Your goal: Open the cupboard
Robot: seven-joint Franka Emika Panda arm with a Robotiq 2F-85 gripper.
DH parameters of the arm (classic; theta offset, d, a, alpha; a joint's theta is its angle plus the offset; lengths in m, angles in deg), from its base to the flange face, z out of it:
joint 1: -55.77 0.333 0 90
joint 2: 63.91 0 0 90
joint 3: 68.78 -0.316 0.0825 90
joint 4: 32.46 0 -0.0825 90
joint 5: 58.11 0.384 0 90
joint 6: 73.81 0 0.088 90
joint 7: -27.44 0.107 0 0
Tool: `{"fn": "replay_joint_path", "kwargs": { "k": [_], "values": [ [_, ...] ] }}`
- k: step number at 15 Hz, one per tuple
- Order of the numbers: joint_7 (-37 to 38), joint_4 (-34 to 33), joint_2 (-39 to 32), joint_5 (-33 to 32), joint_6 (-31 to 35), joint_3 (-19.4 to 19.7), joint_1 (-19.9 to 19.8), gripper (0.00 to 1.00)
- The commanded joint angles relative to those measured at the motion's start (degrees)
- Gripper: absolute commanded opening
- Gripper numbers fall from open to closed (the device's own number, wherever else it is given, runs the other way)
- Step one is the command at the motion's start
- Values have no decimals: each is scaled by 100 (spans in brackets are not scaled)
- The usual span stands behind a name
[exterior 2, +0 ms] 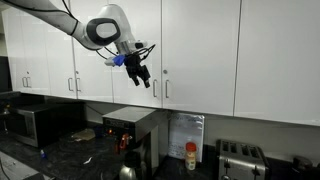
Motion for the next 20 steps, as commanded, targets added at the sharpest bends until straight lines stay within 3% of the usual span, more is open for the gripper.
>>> {"fn": "replay_joint_path", "kwargs": {
  "k": [1, 10, 20],
  "values": [
    [15, -11, -40, 3, 17, -27, -40, 100],
    [-170, -175, -284, 13, 314, -12, 32, 100],
    [-253, -944, -1144, -41, 329, 16, -9, 100]
  ]
}}
